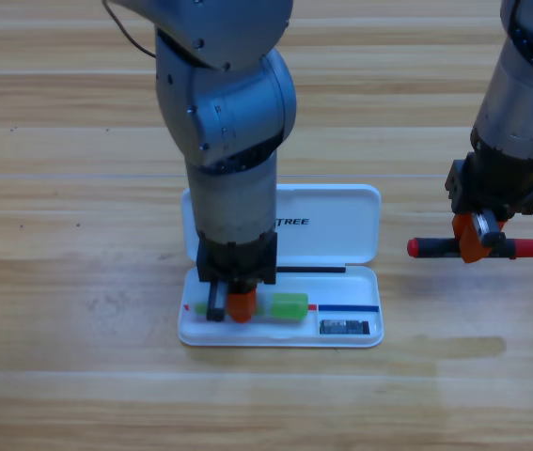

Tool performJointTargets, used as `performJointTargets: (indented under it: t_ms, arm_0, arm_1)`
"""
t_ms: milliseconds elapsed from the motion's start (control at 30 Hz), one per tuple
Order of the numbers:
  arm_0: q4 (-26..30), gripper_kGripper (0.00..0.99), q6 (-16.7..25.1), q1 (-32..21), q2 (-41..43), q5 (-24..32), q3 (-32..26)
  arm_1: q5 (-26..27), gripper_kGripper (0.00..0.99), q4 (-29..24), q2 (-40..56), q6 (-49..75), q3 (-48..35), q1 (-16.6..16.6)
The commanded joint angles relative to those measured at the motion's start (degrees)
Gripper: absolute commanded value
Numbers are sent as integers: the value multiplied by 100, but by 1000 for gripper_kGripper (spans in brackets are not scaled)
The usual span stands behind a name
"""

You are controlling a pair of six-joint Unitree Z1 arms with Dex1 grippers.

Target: Clean up eraser and pencils

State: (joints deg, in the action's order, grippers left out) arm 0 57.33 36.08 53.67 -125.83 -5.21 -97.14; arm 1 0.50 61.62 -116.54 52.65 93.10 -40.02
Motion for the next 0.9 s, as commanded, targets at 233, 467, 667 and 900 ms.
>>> performJointTargets:
  t_ms: [233, 467, 667, 900]
  arm_0:
    - [85, 736, -180, -94, -205, 55, -25]
    - [190, 990, -215, -85, -126, 37, -69]
    - [252, 990, -224, -85, -47, 2, -95]
    - [1061, 990, -215, -164, 1192, -402, -596]
  arm_1:
    - [91, 0, 78, -141, -106, -99, -200]
    - [99, 0, 78, -149, -149, -90, -279]
    - [91, 0, 149, -202, -290, 121, -560]
    - [99, 0, 570, -896, -703, 1263, -1158]
